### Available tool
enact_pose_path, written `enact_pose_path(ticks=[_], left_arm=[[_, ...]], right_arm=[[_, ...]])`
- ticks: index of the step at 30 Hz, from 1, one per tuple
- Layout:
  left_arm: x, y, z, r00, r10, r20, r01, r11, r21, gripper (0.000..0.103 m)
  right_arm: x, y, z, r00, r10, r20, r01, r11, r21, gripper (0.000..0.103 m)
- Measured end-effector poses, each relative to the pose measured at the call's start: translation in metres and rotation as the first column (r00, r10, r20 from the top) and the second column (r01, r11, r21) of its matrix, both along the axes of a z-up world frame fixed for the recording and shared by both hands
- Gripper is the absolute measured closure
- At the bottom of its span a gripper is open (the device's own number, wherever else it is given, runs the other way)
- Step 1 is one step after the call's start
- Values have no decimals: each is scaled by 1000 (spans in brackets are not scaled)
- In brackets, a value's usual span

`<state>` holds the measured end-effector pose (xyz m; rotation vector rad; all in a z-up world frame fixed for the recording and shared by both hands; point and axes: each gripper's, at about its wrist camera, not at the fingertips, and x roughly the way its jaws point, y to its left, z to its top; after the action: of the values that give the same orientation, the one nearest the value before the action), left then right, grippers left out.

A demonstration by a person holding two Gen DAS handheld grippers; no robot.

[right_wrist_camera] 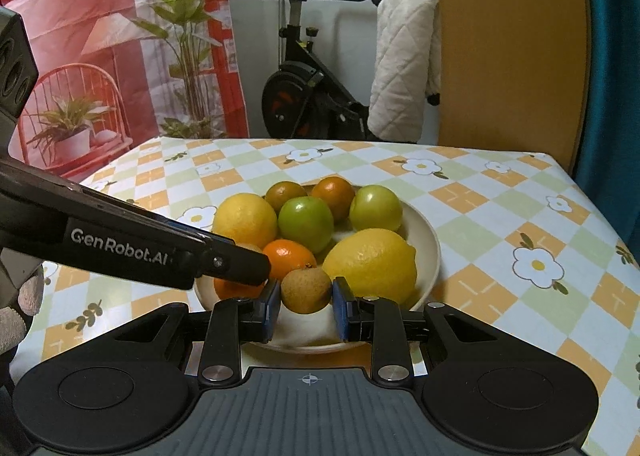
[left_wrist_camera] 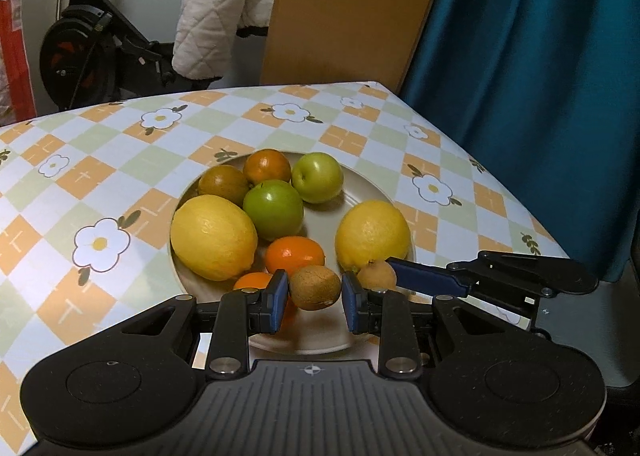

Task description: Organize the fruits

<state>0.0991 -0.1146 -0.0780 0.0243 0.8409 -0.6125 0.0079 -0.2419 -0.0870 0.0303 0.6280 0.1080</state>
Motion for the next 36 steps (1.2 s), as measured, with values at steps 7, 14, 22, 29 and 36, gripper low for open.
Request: enact_pose_path(ticks=[7, 14, 22, 29, 36], left_arm=[[1, -3, -4, 1000, -19, -16, 19, 1000, -5, 72], [3, -11, -6, 998, -52, -18, 52, 999, 3, 72], [5, -13, -8, 998, -53, -18, 53, 999, 11, 72], [6, -12, -7, 999, -38, -19, 38, 999, 14, 72], [6, -5, -2, 1000, -5, -8, 5, 1000, 23, 66]], right_arm=[[0, -2, -5, 1000, -12, -26, 12, 1000, -4, 77], [1, -4, -9, 999, -34, -41, 34, 999, -17, 77], [1, -5, -10, 998, -47, -39, 46, 999, -28, 78], [2, -6, -9, 998, -51, -39, 49, 998, -28, 77], [2, -7, -8, 997, -60, -42, 59, 998, -24, 76]])
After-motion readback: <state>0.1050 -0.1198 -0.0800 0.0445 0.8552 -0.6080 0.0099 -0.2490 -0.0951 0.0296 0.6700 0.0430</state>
